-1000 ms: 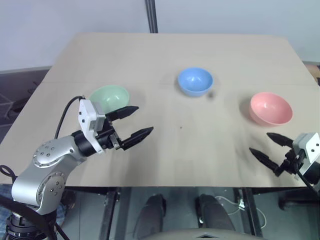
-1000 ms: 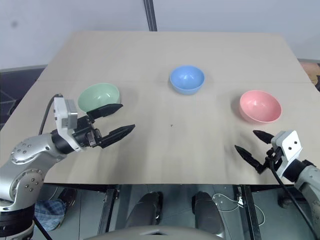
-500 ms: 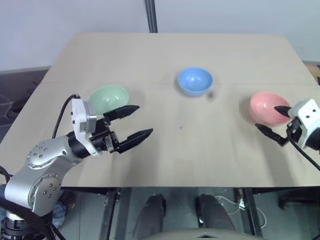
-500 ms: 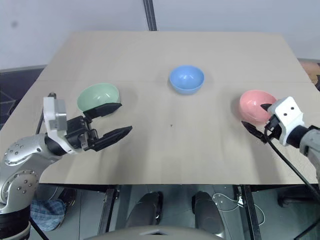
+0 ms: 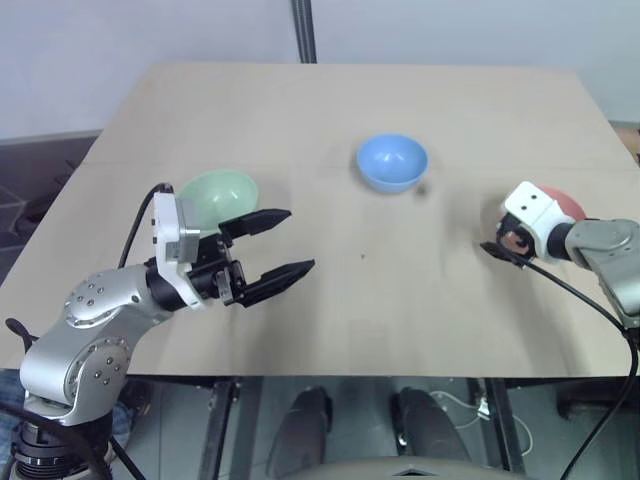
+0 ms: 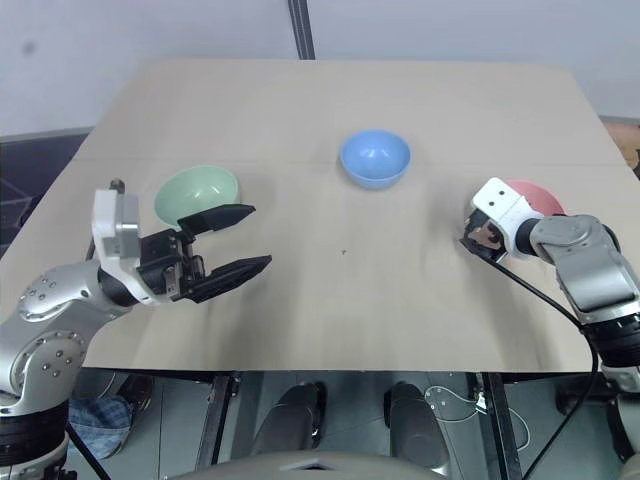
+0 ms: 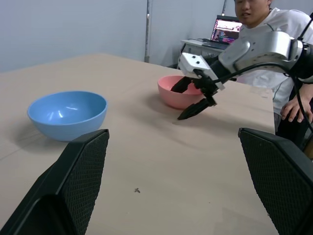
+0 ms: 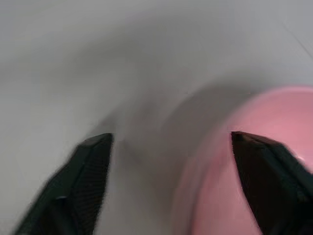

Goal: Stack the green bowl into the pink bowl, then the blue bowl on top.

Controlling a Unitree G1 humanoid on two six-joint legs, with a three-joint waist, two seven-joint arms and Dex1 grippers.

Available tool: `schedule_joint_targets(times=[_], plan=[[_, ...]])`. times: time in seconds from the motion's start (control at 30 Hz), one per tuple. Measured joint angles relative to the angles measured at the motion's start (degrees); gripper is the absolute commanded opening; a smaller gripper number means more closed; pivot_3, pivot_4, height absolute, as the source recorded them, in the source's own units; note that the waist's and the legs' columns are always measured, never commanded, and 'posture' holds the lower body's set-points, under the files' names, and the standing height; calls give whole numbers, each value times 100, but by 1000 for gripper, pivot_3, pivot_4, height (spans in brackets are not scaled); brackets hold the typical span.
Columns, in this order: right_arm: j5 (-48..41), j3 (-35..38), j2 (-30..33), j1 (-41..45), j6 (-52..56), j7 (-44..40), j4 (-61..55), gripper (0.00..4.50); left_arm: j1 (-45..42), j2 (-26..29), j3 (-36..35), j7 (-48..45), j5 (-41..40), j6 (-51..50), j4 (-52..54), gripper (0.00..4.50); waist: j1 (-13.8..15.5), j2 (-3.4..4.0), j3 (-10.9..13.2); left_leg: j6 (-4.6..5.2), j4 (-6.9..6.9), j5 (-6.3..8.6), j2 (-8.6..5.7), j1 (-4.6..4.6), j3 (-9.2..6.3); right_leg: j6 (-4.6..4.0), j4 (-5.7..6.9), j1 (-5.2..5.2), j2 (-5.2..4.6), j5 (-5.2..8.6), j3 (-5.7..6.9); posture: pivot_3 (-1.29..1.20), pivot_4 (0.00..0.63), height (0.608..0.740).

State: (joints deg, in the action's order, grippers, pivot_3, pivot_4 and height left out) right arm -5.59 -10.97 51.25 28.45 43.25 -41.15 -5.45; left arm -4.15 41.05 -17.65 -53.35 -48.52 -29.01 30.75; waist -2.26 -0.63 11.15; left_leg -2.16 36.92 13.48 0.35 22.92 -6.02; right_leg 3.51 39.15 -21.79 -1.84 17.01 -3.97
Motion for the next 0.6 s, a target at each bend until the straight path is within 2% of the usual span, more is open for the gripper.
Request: schedule_joint_targets(times=[0.17, 0.2, 0.43, 0.6], plan=[[98, -36, -27, 53, -22, -117, 85, 284, 133, 0, -4, 13, -3, 8, 18, 4500, -2, 0, 0, 1, -13, 1, 0, 1, 0, 0, -16, 1, -3, -1, 2, 0, 150, 740], [138, -31, -25, 67, -80, -110, 82, 42, 178, 0, -9, 14, -4, 10, 27, 4500, -2, 0, 0, 1, -15, 1, 0, -1, 0, 0, -16, 2, -3, -1, 2, 0, 150, 740], [188, 0, -74, 96, -153, -363, -27, 42, 215, 0, -18, 56, -16, 11, 55, 4500, -11, 0, -1, 1, -17, 0, 2, -6, 1, 0, -14, 3, -1, -1, 3, 0, 150, 740], [-265, -5, -247, 80, -127, -865, -1087, 42, 216, 5, -18, 28, -19, 14, 55, 4500, -7, 3, 1, 1, -24, 1, 2, -3, -4, 0, -18, 1, -2, -1, 6, 0, 150, 740]])
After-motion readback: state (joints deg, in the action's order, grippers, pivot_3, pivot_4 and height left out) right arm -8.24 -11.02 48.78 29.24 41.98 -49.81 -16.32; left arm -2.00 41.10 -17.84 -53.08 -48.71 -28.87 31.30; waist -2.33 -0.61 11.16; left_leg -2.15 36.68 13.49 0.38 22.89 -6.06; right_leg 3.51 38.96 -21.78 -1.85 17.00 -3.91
